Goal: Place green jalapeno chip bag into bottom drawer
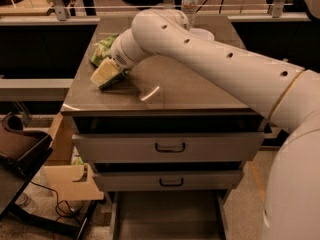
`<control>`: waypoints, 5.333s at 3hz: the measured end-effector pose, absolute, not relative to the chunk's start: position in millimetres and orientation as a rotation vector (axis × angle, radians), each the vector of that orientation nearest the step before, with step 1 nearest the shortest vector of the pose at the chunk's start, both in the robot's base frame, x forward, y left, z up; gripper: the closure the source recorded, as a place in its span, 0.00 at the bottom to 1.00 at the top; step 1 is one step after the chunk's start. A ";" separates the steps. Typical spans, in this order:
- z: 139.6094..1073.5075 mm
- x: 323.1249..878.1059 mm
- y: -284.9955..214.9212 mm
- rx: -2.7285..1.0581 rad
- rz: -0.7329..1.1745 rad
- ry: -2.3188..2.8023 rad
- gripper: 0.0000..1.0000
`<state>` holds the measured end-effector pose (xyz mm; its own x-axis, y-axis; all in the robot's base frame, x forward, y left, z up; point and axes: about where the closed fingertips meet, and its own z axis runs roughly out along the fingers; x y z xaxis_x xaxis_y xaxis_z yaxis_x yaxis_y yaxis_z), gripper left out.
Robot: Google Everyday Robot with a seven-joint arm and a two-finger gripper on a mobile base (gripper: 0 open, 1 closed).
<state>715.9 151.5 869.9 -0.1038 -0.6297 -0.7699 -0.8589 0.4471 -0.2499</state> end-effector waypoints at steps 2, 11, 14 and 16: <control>854.2 714.4 159.8 -1.263 0.359 1.815 0.65; 906.0 475.4 -66.0 -1.127 0.397 1.972 1.00; 733.6 388.1 -171.5 -0.890 0.672 2.217 1.00; 670.5 398.8 -169.7 -0.853 0.731 2.292 1.00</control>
Offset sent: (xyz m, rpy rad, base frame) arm -0.0009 0.0060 -0.0137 0.0198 0.0086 0.0071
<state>398.8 -169.7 670.5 -0.6268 -0.3905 -0.6743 -0.7087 0.6454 0.2850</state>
